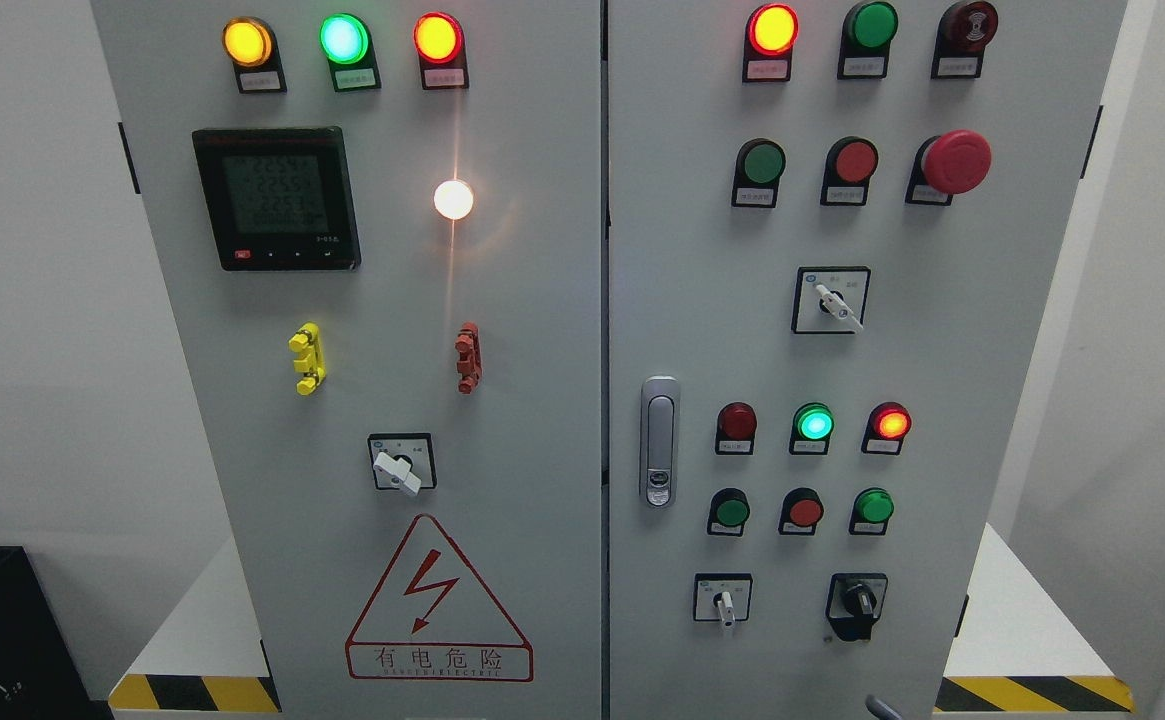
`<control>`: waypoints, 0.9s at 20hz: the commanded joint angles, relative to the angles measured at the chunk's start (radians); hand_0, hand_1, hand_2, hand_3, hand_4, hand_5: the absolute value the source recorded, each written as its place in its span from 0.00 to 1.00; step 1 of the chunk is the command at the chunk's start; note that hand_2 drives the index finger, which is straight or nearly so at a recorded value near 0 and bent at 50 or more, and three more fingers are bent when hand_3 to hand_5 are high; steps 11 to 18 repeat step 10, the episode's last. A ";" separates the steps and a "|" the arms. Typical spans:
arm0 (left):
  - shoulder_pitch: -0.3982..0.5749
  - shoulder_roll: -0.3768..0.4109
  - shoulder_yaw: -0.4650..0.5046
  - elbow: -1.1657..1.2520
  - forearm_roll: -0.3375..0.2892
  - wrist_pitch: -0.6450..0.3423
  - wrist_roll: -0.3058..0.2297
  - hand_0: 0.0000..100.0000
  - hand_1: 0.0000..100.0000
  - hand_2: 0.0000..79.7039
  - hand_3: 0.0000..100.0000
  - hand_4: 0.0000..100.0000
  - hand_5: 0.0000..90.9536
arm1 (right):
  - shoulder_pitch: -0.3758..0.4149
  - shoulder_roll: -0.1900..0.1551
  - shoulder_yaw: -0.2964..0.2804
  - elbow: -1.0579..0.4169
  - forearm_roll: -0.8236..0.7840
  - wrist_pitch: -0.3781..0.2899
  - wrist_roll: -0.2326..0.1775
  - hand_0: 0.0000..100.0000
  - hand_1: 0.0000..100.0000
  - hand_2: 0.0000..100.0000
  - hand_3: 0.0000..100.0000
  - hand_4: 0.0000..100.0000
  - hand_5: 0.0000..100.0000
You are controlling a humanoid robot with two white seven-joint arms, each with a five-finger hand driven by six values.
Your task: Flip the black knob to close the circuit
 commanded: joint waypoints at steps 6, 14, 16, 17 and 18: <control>0.021 0.001 0.000 -0.023 0.000 0.000 0.000 0.12 0.56 0.00 0.00 0.00 0.00 | 0.009 0.000 -0.004 0.098 -0.129 -0.084 0.006 0.00 0.00 0.00 0.04 0.03 0.00; 0.021 0.000 0.000 -0.023 0.000 0.000 0.000 0.12 0.56 0.00 0.00 0.00 0.00 | 0.009 -0.001 -0.004 0.096 -0.135 -0.086 0.006 0.00 0.00 0.00 0.04 0.02 0.00; 0.021 0.000 0.000 -0.023 0.000 0.000 0.000 0.12 0.56 0.00 0.00 0.00 0.00 | 0.009 -0.001 -0.004 0.096 -0.135 -0.086 0.006 0.00 0.00 0.00 0.04 0.02 0.00; 0.021 0.000 0.000 -0.023 0.000 0.000 0.000 0.12 0.56 0.00 0.00 0.00 0.00 | 0.009 -0.001 -0.004 0.096 -0.135 -0.086 0.006 0.00 0.00 0.00 0.04 0.02 0.00; 0.021 0.000 0.000 -0.023 0.000 0.000 0.000 0.12 0.56 0.00 0.00 0.00 0.00 | 0.009 -0.001 -0.004 0.096 -0.135 -0.086 0.006 0.00 0.00 0.00 0.04 0.02 0.00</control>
